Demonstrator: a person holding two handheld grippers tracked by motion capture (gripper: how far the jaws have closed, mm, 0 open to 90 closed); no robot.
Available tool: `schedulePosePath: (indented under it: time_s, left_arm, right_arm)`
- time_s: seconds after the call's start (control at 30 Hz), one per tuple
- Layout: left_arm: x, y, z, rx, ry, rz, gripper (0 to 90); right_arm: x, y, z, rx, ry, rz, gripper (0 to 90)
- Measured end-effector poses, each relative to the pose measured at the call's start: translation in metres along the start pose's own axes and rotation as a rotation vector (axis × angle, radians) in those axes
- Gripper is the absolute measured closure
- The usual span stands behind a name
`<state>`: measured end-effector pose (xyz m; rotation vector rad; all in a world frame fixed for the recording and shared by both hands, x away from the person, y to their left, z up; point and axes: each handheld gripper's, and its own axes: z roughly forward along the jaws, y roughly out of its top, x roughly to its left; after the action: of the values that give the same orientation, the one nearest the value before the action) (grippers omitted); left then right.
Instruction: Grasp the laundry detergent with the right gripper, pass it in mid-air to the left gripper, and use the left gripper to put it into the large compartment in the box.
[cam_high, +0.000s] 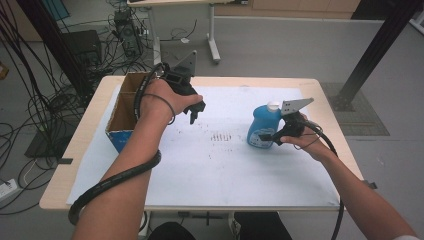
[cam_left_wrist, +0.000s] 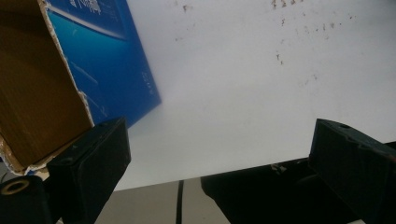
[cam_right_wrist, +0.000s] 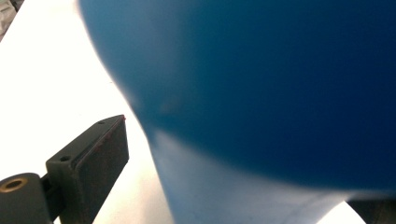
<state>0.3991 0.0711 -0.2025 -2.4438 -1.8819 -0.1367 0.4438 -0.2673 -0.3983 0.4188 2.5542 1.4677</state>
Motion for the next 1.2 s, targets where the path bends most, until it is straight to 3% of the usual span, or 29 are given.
schedulePosePath:
  time_s: [0.5,0.77,0.97,1.2]
  left_arm:
    - [-0.0020,0.0027,0.0022,0.009,0.005,0.012,6.0]
    - [-0.0024,0.0043,0.0022,0.008,0.005,0.011,6.0]
    - [-0.0019,0.0051,0.0036,0.011,0.005,0.010,6.1]
    - [-0.0001,0.0053,0.0039,0.017,0.007,0.014,6.1]
  right_arm:
    - [-0.0024,0.0005,-0.0009,-0.001,-0.003,-0.012,16.7]
    - [-0.0017,0.0012,0.0015,0.002,0.012,-0.032,26.8]
    - [-0.0022,0.0015,0.0026,0.004,0.021,-0.050,40.1]
    - [-0.0040,0.0009,0.0024,0.000,0.032,-0.042,41.5]
